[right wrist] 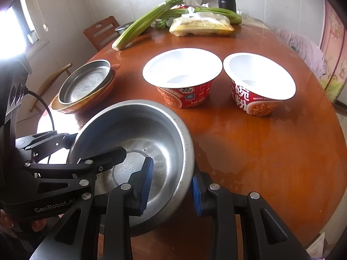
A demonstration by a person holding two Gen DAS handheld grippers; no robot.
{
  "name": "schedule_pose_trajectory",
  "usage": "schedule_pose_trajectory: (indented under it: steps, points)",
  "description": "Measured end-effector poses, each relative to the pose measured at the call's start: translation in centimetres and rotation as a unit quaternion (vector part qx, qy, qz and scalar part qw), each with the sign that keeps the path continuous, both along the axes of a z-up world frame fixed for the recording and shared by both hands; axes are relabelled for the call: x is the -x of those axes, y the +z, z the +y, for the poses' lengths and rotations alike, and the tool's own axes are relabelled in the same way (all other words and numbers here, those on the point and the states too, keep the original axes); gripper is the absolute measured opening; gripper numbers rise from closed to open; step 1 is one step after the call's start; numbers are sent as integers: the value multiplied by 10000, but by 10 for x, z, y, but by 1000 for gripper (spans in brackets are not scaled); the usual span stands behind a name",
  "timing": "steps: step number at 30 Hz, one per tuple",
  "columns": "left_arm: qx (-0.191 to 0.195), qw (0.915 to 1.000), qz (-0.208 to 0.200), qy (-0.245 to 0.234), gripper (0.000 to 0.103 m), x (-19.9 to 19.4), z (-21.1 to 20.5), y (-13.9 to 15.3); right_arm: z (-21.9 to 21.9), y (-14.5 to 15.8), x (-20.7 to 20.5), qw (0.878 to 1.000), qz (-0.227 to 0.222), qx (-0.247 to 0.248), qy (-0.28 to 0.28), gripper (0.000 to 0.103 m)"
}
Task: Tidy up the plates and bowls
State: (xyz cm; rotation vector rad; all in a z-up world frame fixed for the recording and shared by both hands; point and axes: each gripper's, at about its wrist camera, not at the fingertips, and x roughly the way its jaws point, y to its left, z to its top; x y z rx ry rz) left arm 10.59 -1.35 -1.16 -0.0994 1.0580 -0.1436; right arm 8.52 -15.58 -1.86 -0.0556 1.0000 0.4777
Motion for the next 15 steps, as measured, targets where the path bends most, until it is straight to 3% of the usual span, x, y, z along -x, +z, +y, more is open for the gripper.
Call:
schedule_pose_trajectory:
  steps: [15]
  points:
    - [15, 9996, -288, 78, 62, 4, 11, 18, -9, 16, -1, 9994, -175, -195, -238, 39]
